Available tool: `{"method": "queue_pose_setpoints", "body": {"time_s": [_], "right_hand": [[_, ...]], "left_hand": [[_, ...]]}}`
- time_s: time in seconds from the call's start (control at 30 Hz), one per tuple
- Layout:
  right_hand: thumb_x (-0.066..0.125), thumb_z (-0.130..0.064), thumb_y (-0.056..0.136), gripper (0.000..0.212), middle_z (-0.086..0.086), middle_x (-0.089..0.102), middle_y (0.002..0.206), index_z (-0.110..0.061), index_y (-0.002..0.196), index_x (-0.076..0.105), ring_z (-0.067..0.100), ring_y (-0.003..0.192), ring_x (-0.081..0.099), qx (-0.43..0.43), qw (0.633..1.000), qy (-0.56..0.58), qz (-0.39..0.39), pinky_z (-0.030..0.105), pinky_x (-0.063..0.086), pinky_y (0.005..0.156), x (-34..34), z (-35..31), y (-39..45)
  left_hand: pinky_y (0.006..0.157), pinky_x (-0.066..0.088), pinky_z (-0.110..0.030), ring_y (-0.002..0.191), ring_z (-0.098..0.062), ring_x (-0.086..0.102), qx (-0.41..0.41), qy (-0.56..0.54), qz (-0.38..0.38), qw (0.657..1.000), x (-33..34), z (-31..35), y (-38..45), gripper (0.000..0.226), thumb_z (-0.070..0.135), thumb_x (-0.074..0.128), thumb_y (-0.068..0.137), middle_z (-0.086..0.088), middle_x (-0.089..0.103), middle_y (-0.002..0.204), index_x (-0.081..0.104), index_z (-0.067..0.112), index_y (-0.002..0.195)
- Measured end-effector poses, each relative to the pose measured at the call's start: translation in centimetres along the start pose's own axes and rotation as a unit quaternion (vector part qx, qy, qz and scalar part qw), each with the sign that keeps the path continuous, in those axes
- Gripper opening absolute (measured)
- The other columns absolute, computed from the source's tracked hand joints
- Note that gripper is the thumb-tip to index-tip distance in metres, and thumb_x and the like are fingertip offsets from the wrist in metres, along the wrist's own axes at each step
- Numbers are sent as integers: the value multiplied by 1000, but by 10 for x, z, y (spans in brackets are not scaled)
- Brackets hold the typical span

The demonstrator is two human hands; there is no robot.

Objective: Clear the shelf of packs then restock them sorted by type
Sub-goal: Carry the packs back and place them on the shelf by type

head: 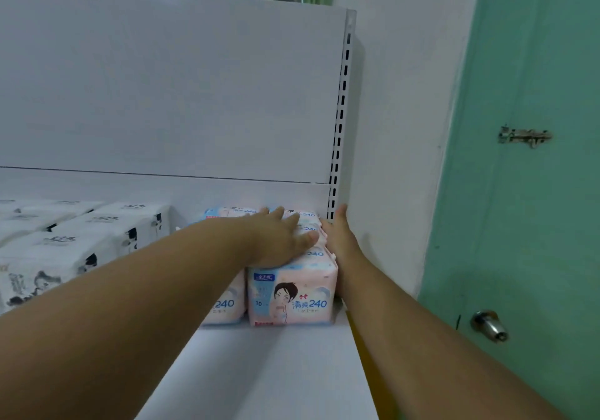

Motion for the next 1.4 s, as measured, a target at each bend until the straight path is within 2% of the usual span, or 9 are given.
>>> {"method": "queue_pose_setpoints", "body": {"time_s": [0.1,0.17,0.27,0.4,0.5,0.67,0.9,1.07,1.4], "right_hand": [[4,-59,99,78,16,51,143,-9,143,43,34,132,47,-8,999,3,32,34,44,80,7,-12,-3],[5,-59,99,77,15,45,148,-9,146,38,33,136,43,-7,999,-7,41,34,39,87,9,-15,-5],[4,-61,98,79,15,44,149,-8,146,38,32,136,43,-2,998,-25,50,33,39,89,9,-12,-4],[1,-63,97,84,14,54,139,-8,139,48,32,131,49,-12,999,-21,36,30,45,82,3,-9,-6],[4,-67,95,81,6,68,114,-14,108,63,21,107,62,-6,999,-34,22,28,54,65,-2,-3,-10],[2,-65,95,87,17,43,149,-6,150,32,33,137,42,-9,1000,-3,16,35,40,95,1,-2,0],[8,-77,89,89,11,47,148,-19,149,38,30,129,49,31,999,8,-7,38,48,82,3,-3,5],[8,-73,91,88,14,45,149,-14,150,34,33,136,43,13,1000,24,5,39,40,98,8,-3,9],[4,-72,92,87,13,46,148,-16,150,36,33,135,45,16,999,6,30,37,43,94,6,-5,2]], "left_hand": [[121,5,-52,150,-35,1,0,-2,-15,1000,7,-4,16,70,57,26,100,-11,5,164,12,19,157],[120,6,-55,150,-36,1,8,1,-30,1000,12,-7,23,81,70,22,93,-11,6,164,12,22,157],[117,13,-61,148,-42,2,38,68,-40,996,15,-10,27,117,89,-3,59,-12,6,163,11,26,156],[118,9,-57,149,-38,5,33,59,-38,997,15,-12,32,108,88,4,69,-12,9,163,11,26,156],[119,11,-55,150,-35,4,38,41,-3,998,9,-14,40,97,84,14,81,-11,6,164,6,24,157],[119,12,-57,149,-38,8,54,38,-1,998,20,-16,49,100,86,8,79,-15,11,163,11,23,156],[118,12,-58,149,-36,12,64,43,-1,997,21,-16,53,106,88,8,71,-12,14,162,13,26,155],[119,10,-57,150,-34,11,68,43,-1,997,21,-18,55,107,89,7,70,-11,12,163,12,26,156],[119,11,-58,149,-34,15,72,55,-11,996,22,-17,56,114,89,4,61,-11,16,162,13,26,155]]}}
Point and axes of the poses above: each hand's wrist, its own y-axis towards the middle knuckle, its own x-axis out of the palm, z = x × y, the point moved 5 cm from there along y, towards the middle knuckle
